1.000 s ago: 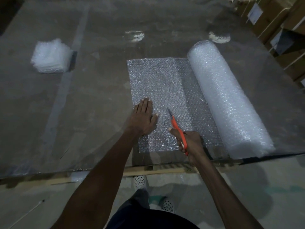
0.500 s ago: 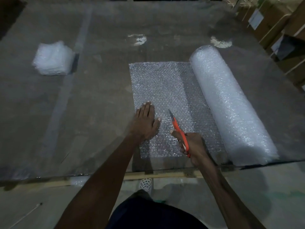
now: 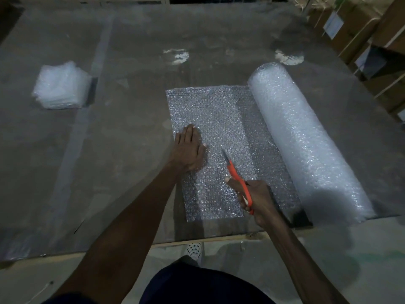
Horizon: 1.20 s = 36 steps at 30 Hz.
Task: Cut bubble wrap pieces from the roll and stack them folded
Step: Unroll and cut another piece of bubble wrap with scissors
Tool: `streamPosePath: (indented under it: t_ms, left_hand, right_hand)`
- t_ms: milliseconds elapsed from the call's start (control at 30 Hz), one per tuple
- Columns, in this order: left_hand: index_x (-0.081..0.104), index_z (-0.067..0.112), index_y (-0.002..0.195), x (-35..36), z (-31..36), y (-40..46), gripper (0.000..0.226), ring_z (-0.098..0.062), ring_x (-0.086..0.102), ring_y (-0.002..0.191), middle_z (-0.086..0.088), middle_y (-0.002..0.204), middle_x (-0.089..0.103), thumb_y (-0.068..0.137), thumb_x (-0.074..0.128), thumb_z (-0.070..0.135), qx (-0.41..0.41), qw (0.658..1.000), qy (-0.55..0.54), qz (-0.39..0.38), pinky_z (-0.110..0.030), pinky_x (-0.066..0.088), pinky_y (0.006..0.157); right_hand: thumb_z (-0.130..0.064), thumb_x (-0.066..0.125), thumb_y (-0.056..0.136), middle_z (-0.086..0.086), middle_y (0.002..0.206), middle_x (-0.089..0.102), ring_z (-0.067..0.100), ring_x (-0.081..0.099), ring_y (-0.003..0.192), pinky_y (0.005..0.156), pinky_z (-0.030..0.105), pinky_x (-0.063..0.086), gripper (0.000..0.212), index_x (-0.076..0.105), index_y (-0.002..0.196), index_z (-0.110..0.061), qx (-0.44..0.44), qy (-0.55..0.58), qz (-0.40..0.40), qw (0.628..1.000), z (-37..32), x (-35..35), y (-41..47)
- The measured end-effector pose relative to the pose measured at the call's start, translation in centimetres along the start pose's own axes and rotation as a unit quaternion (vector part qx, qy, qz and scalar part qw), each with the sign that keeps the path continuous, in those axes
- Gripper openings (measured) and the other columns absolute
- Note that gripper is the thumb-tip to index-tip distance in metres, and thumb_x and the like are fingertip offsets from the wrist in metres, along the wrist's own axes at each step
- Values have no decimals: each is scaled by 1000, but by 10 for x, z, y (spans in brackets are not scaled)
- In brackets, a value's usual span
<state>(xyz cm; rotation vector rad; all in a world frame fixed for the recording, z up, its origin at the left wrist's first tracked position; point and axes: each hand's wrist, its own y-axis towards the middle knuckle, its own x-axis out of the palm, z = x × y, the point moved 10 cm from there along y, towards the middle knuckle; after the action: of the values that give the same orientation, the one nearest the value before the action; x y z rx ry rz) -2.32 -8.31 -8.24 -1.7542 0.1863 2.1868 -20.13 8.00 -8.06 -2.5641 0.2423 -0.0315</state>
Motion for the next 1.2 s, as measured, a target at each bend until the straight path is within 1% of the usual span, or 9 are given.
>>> streamPosePath:
  t_ms: [67, 200, 333, 467, 533, 667, 900, 1033, 1200]
  left_hand:
    - [6, -1, 157, 0, -5, 5, 71, -33, -3, 154, -21, 166, 0, 106, 18, 46, 1, 1000, -1, -1, -45, -1, 124]
    - [7, -1, 157, 2, -9, 5, 69, -32, -1, 154, -21, 165, 2, 107, 24, 43, 9, 1000, -14, 4, -44, 0, 125]
    - [8, 0, 158, 1, -10, 6, 69, -31, -2, 154, -20, 166, 2, 107, 24, 44, 5, 1000, -14, 9, -44, 0, 125]
    - [7, 1, 158, 2, -10, 6, 76, -30, -4, 154, -19, 166, 0, 102, 14, 51, 4, 1000, -14, 5, -43, -2, 124]
    - [7, 1, 158, 2, -11, 6, 80, -29, -3, 154, -19, 166, 1, 97, 10, 53, 2, 1000, -17, 6, -42, -2, 124]
    - [6, 1, 158, 4, -11, 7, 73, -29, -4, 154, -19, 166, 0, 104, 16, 49, 4, 1000, -14, 9, -42, -3, 124]
    - [5, 1, 158, 3, -10, 6, 70, -29, -4, 154, -18, 166, -1, 107, 21, 46, 4, 1000, -12, 15, -41, -3, 124]
    - [4, 1, 158, 4, -11, 5, 71, -29, -5, 154, -18, 166, -2, 106, 17, 48, 5, 1000, -10, 11, -43, -2, 125]
    - [4, 2, 158, 5, -12, 6, 74, -29, -5, 154, -18, 166, -2, 103, 13, 51, 7, 1000, -9, 10, -43, -2, 125]
  right_hand:
    - [-28, 87, 80, 10, 54, 50, 13, 39, 38, 37, 19, 31, 33, 66, 80, -1, -1, 3, -2, 1000, -1, 0, -1]
    - [-32, 87, 79, 11, 57, 52, 14, 41, 40, 38, 19, 32, 36, 69, 85, -1, 9, -1, 4, 1000, -3, 0, 1]
    - [-34, 86, 80, 12, 56, 52, 13, 42, 37, 38, 19, 30, 36, 68, 80, -2, 9, -3, 17, 1000, -9, 3, 5]
    - [-32, 86, 79, 7, 48, 52, 12, 41, 34, 38, 18, 30, 36, 65, 72, -4, 12, -7, 17, 1000, -11, 7, 9]
    - [-31, 87, 79, 4, 46, 52, 11, 41, 34, 38, 17, 30, 35, 65, 74, -3, 8, -12, 21, 1000, -11, 7, 10]
    - [-30, 87, 79, 3, 46, 52, 11, 41, 35, 38, 17, 31, 34, 68, 80, -1, 1, -9, 25, 1000, -11, 7, 10]
    - [-37, 87, 78, 9, 52, 53, 14, 42, 37, 41, 19, 30, 39, 65, 65, -8, 12, -14, 29, 999, -18, 11, 12]
    - [-37, 88, 77, 6, 50, 53, 13, 40, 36, 40, 20, 29, 37, 65, 72, -8, 23, -11, 26, 999, -18, 14, 14]
    - [-32, 87, 78, 7, 50, 49, 13, 38, 37, 41, 20, 29, 37, 62, 70, -6, 9, -12, 18, 1000, -18, 13, 13]
